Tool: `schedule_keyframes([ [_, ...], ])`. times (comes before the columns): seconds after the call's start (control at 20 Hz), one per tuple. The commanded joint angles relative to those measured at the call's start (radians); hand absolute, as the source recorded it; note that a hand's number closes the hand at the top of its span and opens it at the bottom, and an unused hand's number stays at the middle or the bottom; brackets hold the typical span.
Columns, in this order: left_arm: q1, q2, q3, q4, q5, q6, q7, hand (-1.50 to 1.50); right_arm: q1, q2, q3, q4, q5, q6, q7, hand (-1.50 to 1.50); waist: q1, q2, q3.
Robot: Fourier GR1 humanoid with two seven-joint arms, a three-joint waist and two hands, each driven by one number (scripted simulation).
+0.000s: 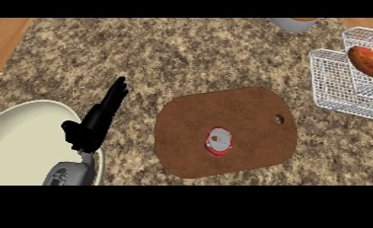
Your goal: Pick the sweet potato from the cutting board and place it in the tiered basket
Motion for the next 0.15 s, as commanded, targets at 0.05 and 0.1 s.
schedule_keyframes([
  [0.05,-0.014,-0.010,0.003,0.008,0.000,0.006,-0.009,0.00,0.111,-0.056,-0.039,0.038,-0.030,0.094,-0.062,-1.50,-0.008,0.006,0.005],
  [0.1,-0.006,0.004,0.003,-0.016,-0.008,0.011,0.007,0.00,0.133,-0.085,-0.044,0.037,-0.033,0.128,-0.074,-1.50,-0.015,0.001,0.007],
])
